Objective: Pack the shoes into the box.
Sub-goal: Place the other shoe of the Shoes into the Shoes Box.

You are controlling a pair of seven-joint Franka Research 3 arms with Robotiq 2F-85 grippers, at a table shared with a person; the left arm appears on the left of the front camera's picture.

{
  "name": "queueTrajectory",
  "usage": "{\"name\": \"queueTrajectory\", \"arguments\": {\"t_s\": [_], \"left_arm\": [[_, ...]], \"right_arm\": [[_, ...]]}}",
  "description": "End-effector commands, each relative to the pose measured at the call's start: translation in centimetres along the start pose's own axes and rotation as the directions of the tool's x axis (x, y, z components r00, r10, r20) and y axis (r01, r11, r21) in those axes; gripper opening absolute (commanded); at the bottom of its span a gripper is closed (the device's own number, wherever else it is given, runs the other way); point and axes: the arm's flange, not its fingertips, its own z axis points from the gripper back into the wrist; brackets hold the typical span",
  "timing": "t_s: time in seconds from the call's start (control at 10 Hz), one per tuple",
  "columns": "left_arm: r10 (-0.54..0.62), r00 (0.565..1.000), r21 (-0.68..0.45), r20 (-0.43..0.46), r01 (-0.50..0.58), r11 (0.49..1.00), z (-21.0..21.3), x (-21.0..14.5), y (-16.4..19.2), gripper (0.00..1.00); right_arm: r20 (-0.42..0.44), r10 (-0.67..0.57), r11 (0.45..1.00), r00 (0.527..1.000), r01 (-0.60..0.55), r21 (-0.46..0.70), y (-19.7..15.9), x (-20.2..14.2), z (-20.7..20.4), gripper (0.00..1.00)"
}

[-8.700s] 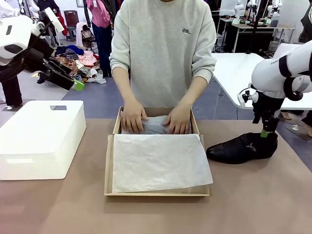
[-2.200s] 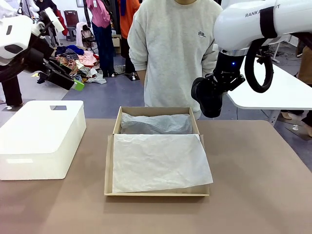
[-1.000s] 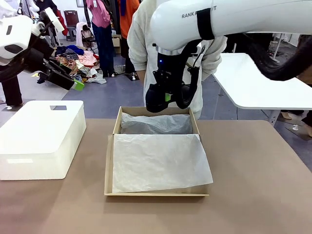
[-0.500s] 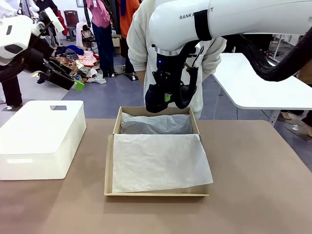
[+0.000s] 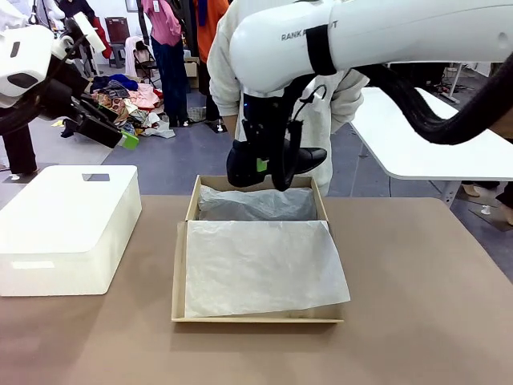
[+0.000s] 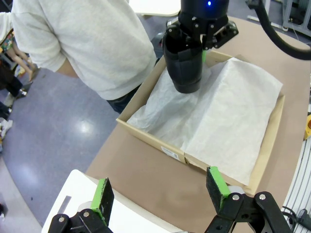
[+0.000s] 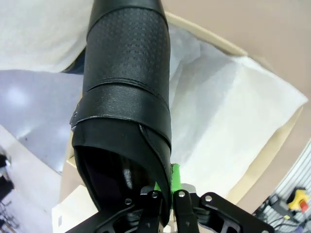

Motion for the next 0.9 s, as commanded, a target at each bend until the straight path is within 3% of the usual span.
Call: {"name": "queueTrajectory", "arguments": {"t_s": [0.0,0.2,0.8], "left_arm": [[-0.005,1.000,0.000,0.015,0.005,1.000,-0.1,0.0,0.1,1.00],[-0.005,1.000,0.000,0.015,0.005,1.000,-0.1,0.0,0.1,1.00],[-0.005,1.000,0.000,0.015,0.005,1.000,-0.1,0.0,0.1,1.00]], "right_arm": [[0.038,-0.098,0.995,0.994,0.097,0.025,1.3,-2.3,-0.1,0.00],[-0.013,-0.201,0.979,0.979,0.201,0.032,1.1,-3.1,-0.9,0.00],[-0.045,-0.268,0.963,0.962,0.268,0.003,0.9,-4.0,-3.7,0.00]]}}
